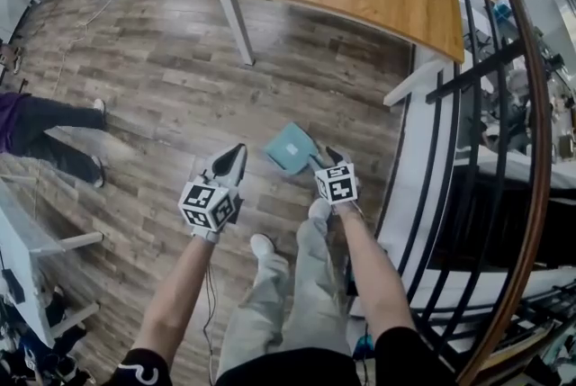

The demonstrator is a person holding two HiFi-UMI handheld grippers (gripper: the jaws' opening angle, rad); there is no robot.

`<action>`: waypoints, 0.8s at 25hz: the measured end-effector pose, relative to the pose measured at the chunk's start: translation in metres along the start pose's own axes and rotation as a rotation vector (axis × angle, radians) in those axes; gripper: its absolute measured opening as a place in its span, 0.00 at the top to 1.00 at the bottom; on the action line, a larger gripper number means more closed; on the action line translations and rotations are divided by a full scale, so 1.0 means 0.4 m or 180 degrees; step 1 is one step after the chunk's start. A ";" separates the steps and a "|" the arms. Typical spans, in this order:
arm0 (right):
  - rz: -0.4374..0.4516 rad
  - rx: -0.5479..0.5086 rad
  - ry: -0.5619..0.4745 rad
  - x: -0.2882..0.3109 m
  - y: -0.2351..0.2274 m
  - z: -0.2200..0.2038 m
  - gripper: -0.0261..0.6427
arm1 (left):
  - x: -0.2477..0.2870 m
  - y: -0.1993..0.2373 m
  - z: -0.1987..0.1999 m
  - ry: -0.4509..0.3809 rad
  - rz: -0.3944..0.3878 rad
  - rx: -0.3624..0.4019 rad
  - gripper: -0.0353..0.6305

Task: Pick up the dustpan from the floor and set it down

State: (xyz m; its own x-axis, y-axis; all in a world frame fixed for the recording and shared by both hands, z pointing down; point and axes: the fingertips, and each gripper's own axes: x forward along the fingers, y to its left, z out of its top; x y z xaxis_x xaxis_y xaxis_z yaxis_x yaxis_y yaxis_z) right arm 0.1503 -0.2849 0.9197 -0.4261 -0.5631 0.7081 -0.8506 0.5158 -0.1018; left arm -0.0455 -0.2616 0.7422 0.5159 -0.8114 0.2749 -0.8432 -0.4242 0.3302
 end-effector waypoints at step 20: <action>-0.0099 -0.0243 0.0255 0.055 0.040 -0.054 0.81 | -0.011 0.016 -0.094 0.0091 -0.0005 -0.0179 0.95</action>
State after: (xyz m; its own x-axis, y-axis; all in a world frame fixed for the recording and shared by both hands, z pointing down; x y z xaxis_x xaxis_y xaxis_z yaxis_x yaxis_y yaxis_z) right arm 0.1338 -0.2751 0.9486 -0.3713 -0.5279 0.7639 -0.8358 0.5483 -0.0273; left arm -0.0474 -0.2456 0.7772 0.5220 -0.7985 0.2997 -0.8330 -0.4017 0.3806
